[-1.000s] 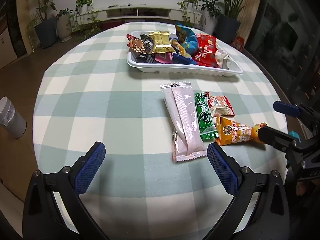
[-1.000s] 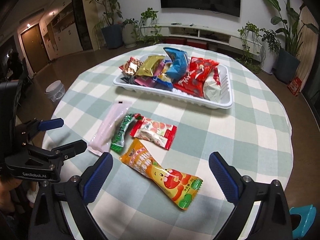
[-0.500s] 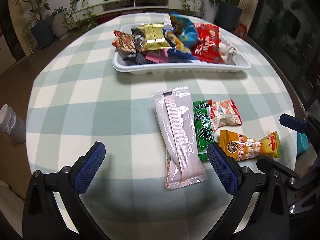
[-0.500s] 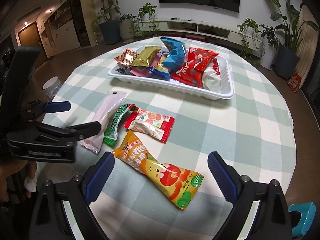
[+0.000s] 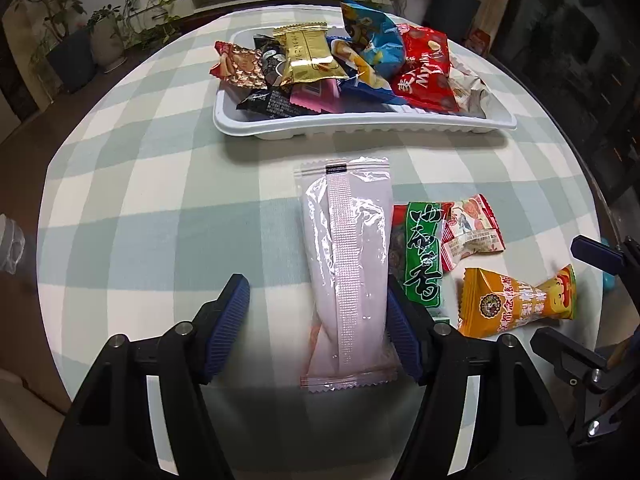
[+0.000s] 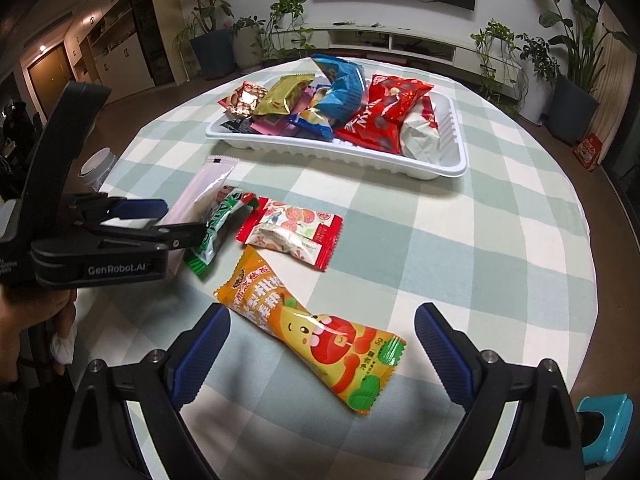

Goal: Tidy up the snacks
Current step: 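Grasp the pink bar with the left gripper while the right gripper grasps the orange-yellow packet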

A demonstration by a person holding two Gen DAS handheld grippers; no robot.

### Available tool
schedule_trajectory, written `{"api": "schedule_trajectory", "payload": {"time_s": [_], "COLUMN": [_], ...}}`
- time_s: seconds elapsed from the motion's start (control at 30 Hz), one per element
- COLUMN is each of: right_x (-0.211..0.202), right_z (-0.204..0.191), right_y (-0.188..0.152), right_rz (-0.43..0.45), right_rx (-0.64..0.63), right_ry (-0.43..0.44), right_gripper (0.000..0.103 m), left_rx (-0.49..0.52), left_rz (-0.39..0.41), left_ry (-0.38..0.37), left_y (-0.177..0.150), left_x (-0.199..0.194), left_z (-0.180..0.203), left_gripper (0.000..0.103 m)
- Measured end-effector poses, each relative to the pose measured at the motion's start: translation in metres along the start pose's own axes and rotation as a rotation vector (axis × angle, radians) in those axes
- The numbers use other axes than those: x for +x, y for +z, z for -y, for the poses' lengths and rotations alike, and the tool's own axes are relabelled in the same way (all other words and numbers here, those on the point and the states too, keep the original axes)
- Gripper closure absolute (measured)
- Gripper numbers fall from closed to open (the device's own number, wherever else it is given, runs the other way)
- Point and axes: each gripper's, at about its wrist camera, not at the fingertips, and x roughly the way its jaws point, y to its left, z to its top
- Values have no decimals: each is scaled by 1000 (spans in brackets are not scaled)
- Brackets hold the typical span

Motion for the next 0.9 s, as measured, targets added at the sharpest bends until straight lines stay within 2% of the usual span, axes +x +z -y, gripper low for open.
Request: {"api": "schedule_trajectory", "payload": {"time_s": [0.03, 0.2, 0.23, 0.43, 0.63, 0.8, 0.9], "right_x": [1, 3, 4, 6, 6, 3, -4], "right_z": [0, -2, -3, -5, -12, -30, -43], "right_y": [0, -1, -1, -2, -1, 1, 8], "right_rz": [-2, -16, -20, -30, -43, -41, -11], "right_rx": [-1, -9, -11, -20, -62, -194, -355], "right_ry": [1, 5, 5, 26, 45, 24, -29], "right_gripper": [9, 11, 11, 13, 13, 14, 14], "left_rx": [13, 27, 28, 33, -41, -105, -115], "left_rz": [-3, -2, -1, -8, 41, 52, 66], "left_ry": [1, -42, -52, -77, -146, -220, -240], "left_y": [2, 6, 6, -2, -22, -41, -41], "left_x": [1, 0, 0, -5, -24, -25, -27], "left_z": [0, -1, -1, -4, -22, -40, -42], "left_gripper": [38, 69, 70, 74, 74, 75, 75]}}
